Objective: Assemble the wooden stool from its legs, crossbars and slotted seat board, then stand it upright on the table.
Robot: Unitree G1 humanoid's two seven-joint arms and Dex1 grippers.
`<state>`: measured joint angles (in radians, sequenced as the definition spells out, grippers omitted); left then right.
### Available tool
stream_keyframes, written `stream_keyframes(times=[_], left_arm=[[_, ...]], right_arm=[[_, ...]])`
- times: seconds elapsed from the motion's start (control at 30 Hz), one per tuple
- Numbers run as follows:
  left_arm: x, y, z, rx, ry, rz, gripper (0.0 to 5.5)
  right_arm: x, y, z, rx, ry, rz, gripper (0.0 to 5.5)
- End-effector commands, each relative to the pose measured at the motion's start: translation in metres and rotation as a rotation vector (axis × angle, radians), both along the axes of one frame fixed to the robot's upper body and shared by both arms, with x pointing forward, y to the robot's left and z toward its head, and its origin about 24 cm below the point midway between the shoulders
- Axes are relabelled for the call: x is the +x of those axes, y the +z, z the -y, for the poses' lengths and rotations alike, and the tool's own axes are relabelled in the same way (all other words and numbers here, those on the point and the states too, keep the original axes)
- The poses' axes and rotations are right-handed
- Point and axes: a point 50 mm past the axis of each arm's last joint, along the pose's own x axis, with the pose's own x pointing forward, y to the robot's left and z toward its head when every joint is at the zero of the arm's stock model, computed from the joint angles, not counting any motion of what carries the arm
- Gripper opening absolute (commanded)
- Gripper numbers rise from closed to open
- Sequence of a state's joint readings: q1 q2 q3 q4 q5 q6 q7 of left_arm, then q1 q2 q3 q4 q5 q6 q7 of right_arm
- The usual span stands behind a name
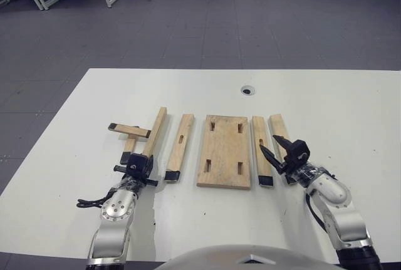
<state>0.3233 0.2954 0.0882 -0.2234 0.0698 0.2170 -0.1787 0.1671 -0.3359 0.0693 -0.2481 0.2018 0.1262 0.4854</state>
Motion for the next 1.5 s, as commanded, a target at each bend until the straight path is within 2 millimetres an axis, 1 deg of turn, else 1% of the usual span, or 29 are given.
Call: stream_keyframes(times=[0.03,0.1,0.2,0.27,0.33,0.4,0.5,0.57,0.63,0.73,0.9,0.97,1.0,1.1,1.13,1.2,1.3,1.4,1.5], left_arm=[[0.024,0.037,0.008,0.119,-0.085,0.248,1.05],[0.035,0.062,0.022,0.098,-0.156,0.398,1.05],[0.047,0.096,0.048,-0.008,-0.326,0.571,1.05],[0.051,0.11,0.064,-0.074,-0.448,0.618,1.05],[0.053,0.119,0.078,-0.148,-0.574,0.623,1.05],[0.051,0.125,0.092,-0.229,-0.696,0.607,1.05],[0.046,0.128,0.106,-0.314,-0.833,0.565,1.05],[0.042,0.129,0.112,-0.321,-0.896,0.542,1.05],[0.041,0.13,0.116,-0.277,-0.939,0.538,1.05],[0.042,0.132,0.118,-0.159,-0.965,0.554,1.05],[0.046,0.13,0.114,0.005,-0.921,0.591,1.05],[0.047,0.129,0.113,0.03,-0.913,0.595,1.05],[0.047,0.128,0.113,0.033,-0.912,0.596,1.05],[0.048,0.128,0.114,0.042,-0.926,0.6,1.05],[0.048,0.128,0.114,0.043,-0.929,0.602,1.05],[0.047,0.128,0.116,0.032,-0.939,0.608,1.05],[0.046,0.128,0.117,-0.017,-0.949,0.596,1.05],[0.046,0.126,0.116,-0.044,-0.959,0.564,1.04],[0.047,0.125,0.116,-0.053,-0.962,0.547,1.04]], right_arm=[[0.009,0.019,-0.004,0.223,-0.002,-0.06,2.63],[0.012,0.028,-0.01,0.424,0.049,-0.185,3.02],[0.013,0.044,-0.015,0.673,0.19,-0.362,3.6],[0.018,0.06,-0.013,0.794,0.27,-0.397,3.94],[0.023,0.078,-0.011,0.891,0.367,-0.413,4.25],[0.024,0.092,-0.012,0.942,0.482,-0.432,4.53],[0.029,0.104,-0.016,0.959,0.576,-0.435,4.54],[0.032,0.108,-0.022,0.955,0.617,-0.447,4.54],[0.037,0.113,-0.028,0.955,0.64,-0.451,4.54],[0.046,0.116,-0.034,0.976,0.615,-0.462,4.54],[0.055,0.123,-0.038,1.059,0.57,-0.477,4.54],[0.055,0.125,-0.038,1.062,0.568,-0.478,4.14],[0.054,0.125,-0.039,1.054,0.572,-0.479,4.04],[0.053,0.127,-0.039,1.02,0.584,-0.469,3.28],[0.053,0.127,-0.038,1.016,0.586,-0.467,3.12],[0.053,0.129,-0.039,0.986,0.603,-0.453,2.63],[0.051,0.131,-0.039,0.942,0.638,-0.434,2.04],[0.049,0.131,-0.037,0.9,0.669,-0.414,2.01],[0.05,0.131,-0.033,0.886,0.666,-0.396,2.01]])
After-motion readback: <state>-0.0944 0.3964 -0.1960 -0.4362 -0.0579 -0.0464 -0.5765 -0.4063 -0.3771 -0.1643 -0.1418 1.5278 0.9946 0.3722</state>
